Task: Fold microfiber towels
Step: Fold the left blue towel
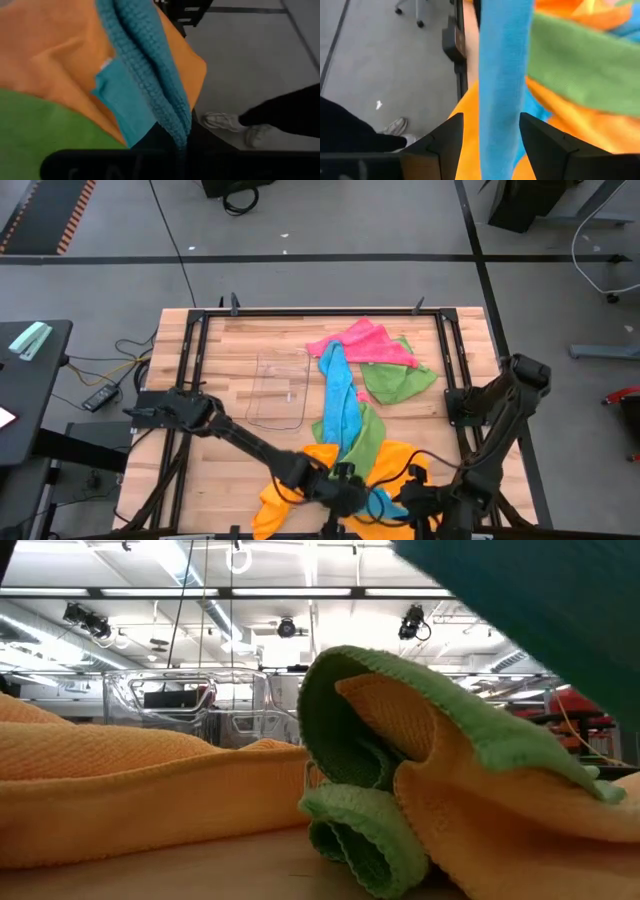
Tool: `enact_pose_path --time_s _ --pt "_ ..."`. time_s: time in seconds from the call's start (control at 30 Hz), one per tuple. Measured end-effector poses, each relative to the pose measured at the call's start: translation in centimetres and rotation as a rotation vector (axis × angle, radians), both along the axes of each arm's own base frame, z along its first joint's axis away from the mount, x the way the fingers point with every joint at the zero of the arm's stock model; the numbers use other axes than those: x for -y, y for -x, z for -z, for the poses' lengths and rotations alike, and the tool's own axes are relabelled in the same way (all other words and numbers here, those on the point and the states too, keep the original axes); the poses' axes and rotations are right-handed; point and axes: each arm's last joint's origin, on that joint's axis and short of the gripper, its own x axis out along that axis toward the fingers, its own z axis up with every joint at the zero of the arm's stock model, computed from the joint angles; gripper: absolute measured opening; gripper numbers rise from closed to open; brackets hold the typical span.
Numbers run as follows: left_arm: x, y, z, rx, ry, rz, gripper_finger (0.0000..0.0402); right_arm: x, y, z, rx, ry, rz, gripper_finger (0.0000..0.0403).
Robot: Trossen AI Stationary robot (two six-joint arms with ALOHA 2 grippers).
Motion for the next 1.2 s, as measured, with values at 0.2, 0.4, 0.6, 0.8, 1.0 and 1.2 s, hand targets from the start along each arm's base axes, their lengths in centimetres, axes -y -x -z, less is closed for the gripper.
enact_pose_path --time_s 0.2,0.4,0.6,0.8,1.0,1.2 --pt "-3.9 -0.4 -1.7 -0.102 0.093 0.006 0.0028 1.6 1.0 -2.9 0.058 0.018 -0.054 0.0204" --pt "-8.0 -0.5 -4.0 -0.140 0.164 -0.003 0.0012 3.9 2.3 -4.6 0.035 0.066 -0.029 0.0199" --pt "-12.8 -0.3 -6.0 -0.161 0.207 -0.048 0.0027 5.9 3.2 -6.1 0.045 0.104 -0.023 0.0196" --pt "-17.2 -0.3 -7.4 -0.166 0.195 -0.063 0.0015 7.7 3.5 -6.6 0.037 0.192 0.020 0.0196" --pt "-22.1 0.2 -10.3 -0.132 0.120 -0.107 0.0019 9.5 2.9 -6.8 0.024 0.277 0.052 0.0196" --pt "-26.3 0.9 -11.9 -0.118 0.067 -0.151 0.0017 11.3 1.9 -6.9 -0.002 0.343 0.096 0.0196"
